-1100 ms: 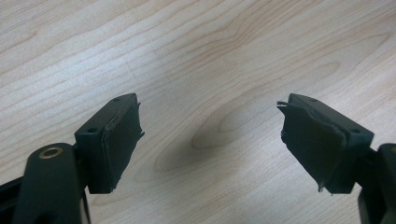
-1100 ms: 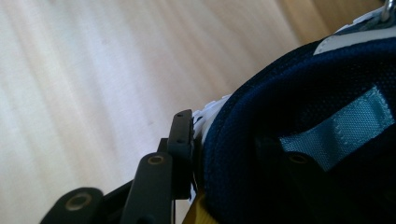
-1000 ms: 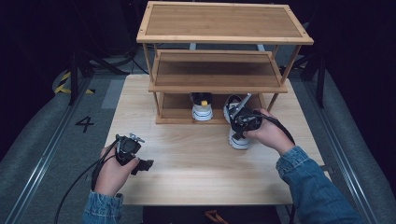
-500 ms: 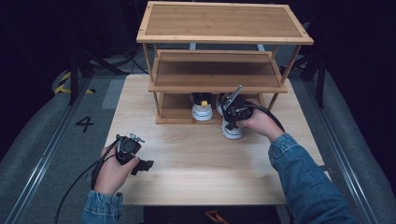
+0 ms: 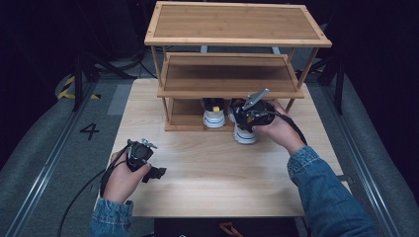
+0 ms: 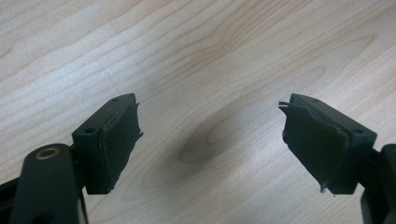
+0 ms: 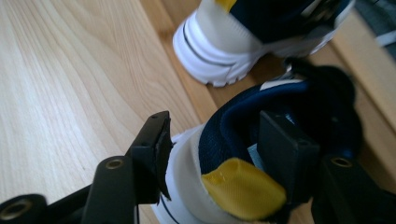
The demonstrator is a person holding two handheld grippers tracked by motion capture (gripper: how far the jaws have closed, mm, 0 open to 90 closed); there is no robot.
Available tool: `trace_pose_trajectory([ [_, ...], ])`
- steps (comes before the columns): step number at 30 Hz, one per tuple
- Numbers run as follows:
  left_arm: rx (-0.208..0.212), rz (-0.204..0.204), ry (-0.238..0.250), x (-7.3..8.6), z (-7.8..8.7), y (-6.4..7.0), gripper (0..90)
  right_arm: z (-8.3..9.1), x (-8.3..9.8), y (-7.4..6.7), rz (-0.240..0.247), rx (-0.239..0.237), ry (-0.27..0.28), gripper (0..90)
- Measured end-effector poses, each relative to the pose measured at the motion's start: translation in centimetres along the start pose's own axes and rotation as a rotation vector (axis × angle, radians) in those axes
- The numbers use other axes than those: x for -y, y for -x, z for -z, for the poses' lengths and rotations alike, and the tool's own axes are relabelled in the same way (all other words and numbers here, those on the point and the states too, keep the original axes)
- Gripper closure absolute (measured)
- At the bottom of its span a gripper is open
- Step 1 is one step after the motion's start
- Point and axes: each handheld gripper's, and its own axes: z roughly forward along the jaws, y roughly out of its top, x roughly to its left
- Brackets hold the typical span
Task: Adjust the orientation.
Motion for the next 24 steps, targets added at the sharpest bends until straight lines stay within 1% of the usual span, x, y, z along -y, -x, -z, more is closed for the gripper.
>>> trace_pose_trajectory([
  [2, 0.004, -0.009, 0.001, -0.4, -0.1, 0.1, 19.0, 0.9, 0.2, -0.3, -0.009, 0.031, 0.026, 45.1],
  [3, 0.008, -0.012, 0.005, -0.6, -0.2, 0.1, 19.0, 1.5, 0.3, -0.5, -0.025, 0.038, 0.039, 44.9],
  [4, 0.01, -0.018, 0.001, -0.8, -0.3, 0.2, 18.9, 2.2, 0.6, -0.7, -0.052, 0.054, 0.055, 44.3],
  [6, 0.016, -0.025, 0.005, -1.2, -0.5, 0.3, 18.9, 3.1, 1.1, -1.0, -0.086, 0.071, 0.077, 44.2],
  [7, 0.019, -0.027, 0.0, -1.4, -0.6, 0.3, 18.8, 3.6, 1.4, -1.2, -0.113, 0.085, 0.08, 44.1],
  [8, 0.023, -0.027, 0.002, -1.5, -0.7, 0.4, 18.8, 4.0, 1.9, -1.4, -0.16, 0.11, 0.085, 44.2],
  [9, 0.027, -0.036, 0.0, -1.7, -0.8, 0.5, 18.8, 4.3, 2.2, -1.5, -0.19, 0.132, 0.09, 44.9],
  [10, 0.029, -0.038, -0.003, -1.9, -1.0, 0.6, 18.8, 4.5, 2.6, -1.7, -0.213, 0.166, 0.097, 45.2],
  [11, 0.03, -0.039, -0.003, -2.0, -1.1, 0.7, 18.7, 4.6, 3.2, -1.9, -0.248, 0.187, 0.101, 45.2],
  [12, 0.035, -0.041, 0.0, -2.2, -1.2, 0.8, 18.6, 4.6, 3.5, -2.0, -0.267, 0.19, 0.104, 45.2],
  [13, 0.038, -0.044, -0.01, -2.3, -1.2, 0.9, 18.5, 4.4, 4.0, -2.1, -0.295, 0.185, 0.104, 45.2],
  [14, 0.041, -0.047, -0.012, -2.4, -1.3, 1.0, 18.5, 4.2, 4.3, -2.1, -0.311, 0.18, 0.097, 45.1],
  [16, 0.039, -0.057, -0.015, -2.5, -1.4, 1.0, 18.4, 3.3, 4.9, -2.2, -0.34, 0.173, 0.074, 44.5],
  [17, 0.041, -0.053, -0.013, -2.6, -1.5, 1.1, 18.4, 3.0, 5.0, -2.2, -0.35, 0.167, 0.059, 44.3],
  [18, 0.041, -0.053, -0.013, -2.6, -1.5, 1.1, 18.4, 3.0, 5.0, -2.2, -0.35, 0.167, 0.059, 44.3],
  [20, 0.042, -0.049, -0.016, -2.5, -1.5, 1.0, 18.4, 1.5, 5.5, -2.3, -0.355, 0.168, 0.025, 44.7],
  [22, 0.04, -0.048, -0.018, -2.4, -1.5, 0.9, 18.4, 0.6, 5.7, -2.5, -0.362, 0.155, 0.006, 47.8],
  [23, 0.043, -0.043, -0.016, -2.3, -1.5, 0.8, 18.5, 0.1, 5.7, -2.5, -0.357, 0.154, -0.011, 50.7],
  [24, 0.04, -0.048, -0.02, -2.2, -1.5, 0.7, 18.5, -0.2, 5.7, -2.5, -0.351, 0.154, -0.022, 52.5],
])
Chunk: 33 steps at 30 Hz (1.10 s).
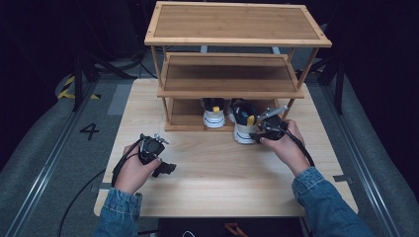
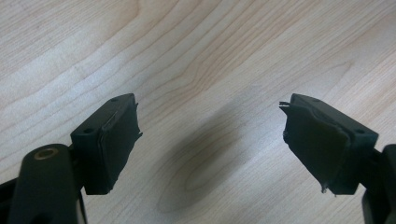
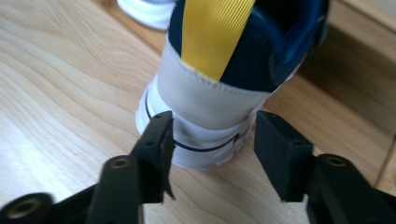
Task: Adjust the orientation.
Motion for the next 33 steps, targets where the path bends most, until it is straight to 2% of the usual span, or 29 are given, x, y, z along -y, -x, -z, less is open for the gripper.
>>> trace_pose_trajectory([
  [2, 0.002, 0.013, 0.001, 0.2, 0.1, -0.1, 18.6, -0.2, -0.1, 0.0, -0.025, -0.027, -0.009, 54.9],
  [4, -0.001, 0.013, 0.004, 0.4, 0.2, -0.2, 18.6, -0.4, -0.4, 0.1, -0.026, -0.029, -0.006, 55.2],
  [8, -0.004, 0.024, 0.006, 0.8, 0.4, -0.3, 18.6, -0.8, -0.8, 0.3, -0.005, -0.019, -0.004, 55.4],
  [10, -0.008, 0.026, 0.006, 1.1, 0.5, -0.3, 18.7, -1.1, -1.0, 0.4, -0.013, -0.022, 0.008, 56.2],
  [12, -0.011, 0.035, 0.005, 1.4, 0.6, -0.4, 18.7, -1.5, -1.2, 0.5, -0.01, -0.016, 0.023, 62.0],
  [26, -0.035, 0.083, 0.011, 3.8, 1.6, -0.9, 18.7, -3.7, -2.6, 0.4, -0.022, 0.029, 0.063, 59.7],
  [33, -0.036, 0.092, 0.014, 4.4, 1.9, -1.1, 18.7, -4.6, -3.0, 0.5, -0.035, 0.057, 0.089, 56.1],
])
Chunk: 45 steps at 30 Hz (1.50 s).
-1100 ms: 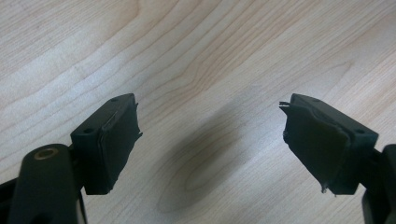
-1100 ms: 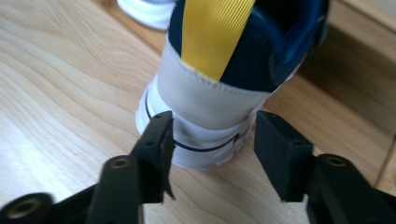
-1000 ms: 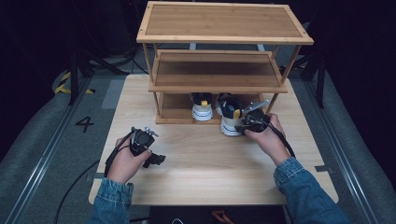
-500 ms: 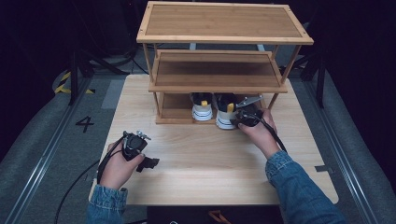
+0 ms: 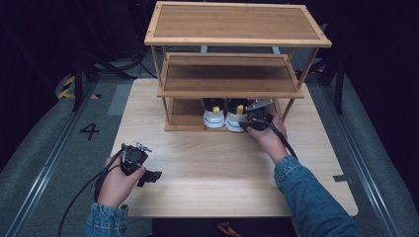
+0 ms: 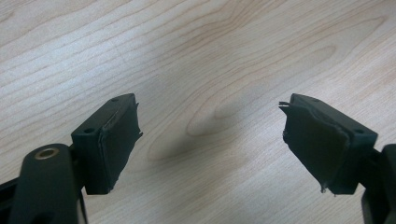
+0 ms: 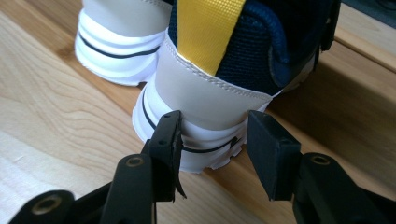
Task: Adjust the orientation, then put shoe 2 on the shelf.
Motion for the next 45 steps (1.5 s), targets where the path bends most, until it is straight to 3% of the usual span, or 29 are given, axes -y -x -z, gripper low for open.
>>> trace_pose_trajectory([
  [5, -0.002, -0.001, -0.004, -0.1, 0.0, 0.0, 18.7, -0.4, -0.1, -0.1, 0.025, 0.042, 0.01, 54.3],
  [20, 0.008, -0.018, -0.002, -0.9, -0.4, 0.3, 18.7, -0.8, -0.2, 0.1, 0.053, 0.093, 0.026, 48.7],
  [26, 0.013, -0.029, 0.004, -1.6, -0.6, 0.4, 18.7, 1.6, -0.3, -0.3, 0.052, 0.057, 0.065, 47.3],
  [32, 0.018, -0.045, 0.003, -2.1, -0.6, 0.7, 18.7, 4.6, -0.2, -0.3, 0.01, -0.026, 0.093, 45.5],
  [37, 0.02, -0.038, 0.008, -2.3, -0.6, 0.7, 18.6, 6.6, 0.1, -0.2, -0.011, -0.056, 0.119, 45.0],
  [41, 0.01, -0.031, 0.003, -2.4, -0.6, 0.4, 18.9, 7.8, 0.5, 0.2, -0.014, -0.069, 0.121, 44.7],
  [45, 0.007, -0.035, 0.016, -2.5, -0.5, 0.2, 18.8, 9.9, 1.4, 1.2, -0.044, -0.084, 0.149, 43.6],
])
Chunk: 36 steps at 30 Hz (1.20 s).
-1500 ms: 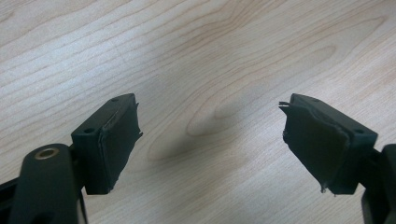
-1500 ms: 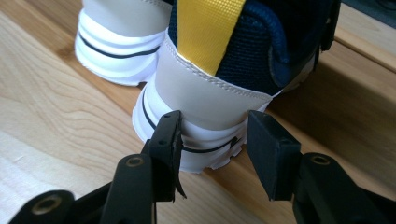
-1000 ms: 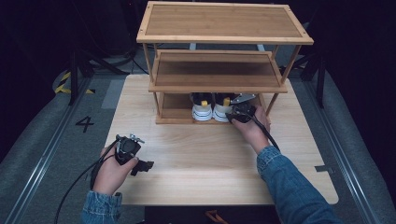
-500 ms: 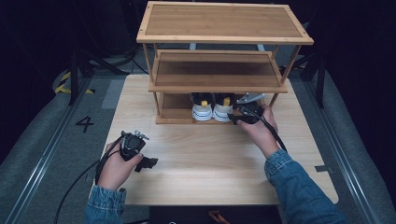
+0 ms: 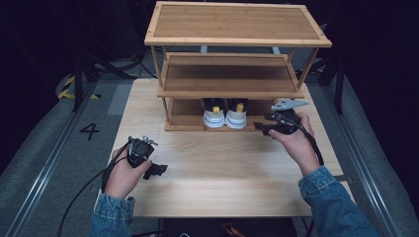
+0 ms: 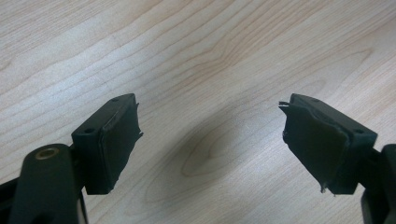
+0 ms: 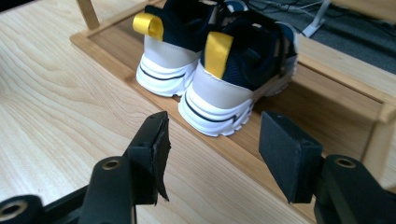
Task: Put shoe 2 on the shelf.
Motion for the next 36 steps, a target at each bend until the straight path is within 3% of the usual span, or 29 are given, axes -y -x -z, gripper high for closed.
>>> trace_pose_trajectory([
  [13, 0.012, -0.037, 0.061, -0.9, 0.4, -0.5, 19.4, 5.0, 2.6, 3.3, -0.051, -0.024, 0.058, 39.4],
  [18, 0.013, -0.043, 0.064, -1.1, 0.4, -0.8, 19.5, 6.0, 3.7, 4.0, -0.056, -0.018, 0.061, 38.9],
  [23, 0.018, -0.038, 0.076, -1.3, 0.4, -1.3, 19.6, 7.0, 5.0, 5.0, -0.081, -0.047, 0.065, 38.7],
  [26, 0.021, -0.041, 0.086, -1.3, 0.4, -1.7, 19.8, 7.9, 5.9, 5.5, -0.038, -0.048, 0.024, 38.5],
  [28, 0.025, -0.05, 0.095, -1.4, 0.3, -1.9, 19.8, 8.3, 6.4, 5.9, -0.024, -0.044, 0.015, 35.7],
  [31, 0.026, -0.066, 0.11, -1.4, 0.2, -2.1, 20.0, 8.7, 7.6, 6.8, -0.057, -0.06, 0.037, 31.7],
  [33, 0.026, -0.097, 0.129, -1.4, 0.0, -2.5, 20.1, 8.7, 8.2, 7.3, -0.055, -0.035, -0.007, 26.0],
  [36, 0.02, -0.112, 0.124, -1.3, -0.3, -2.7, 20.1, 8.7, 9.1, 7.9, -0.025, 0.013, -0.014, 16.0],
])
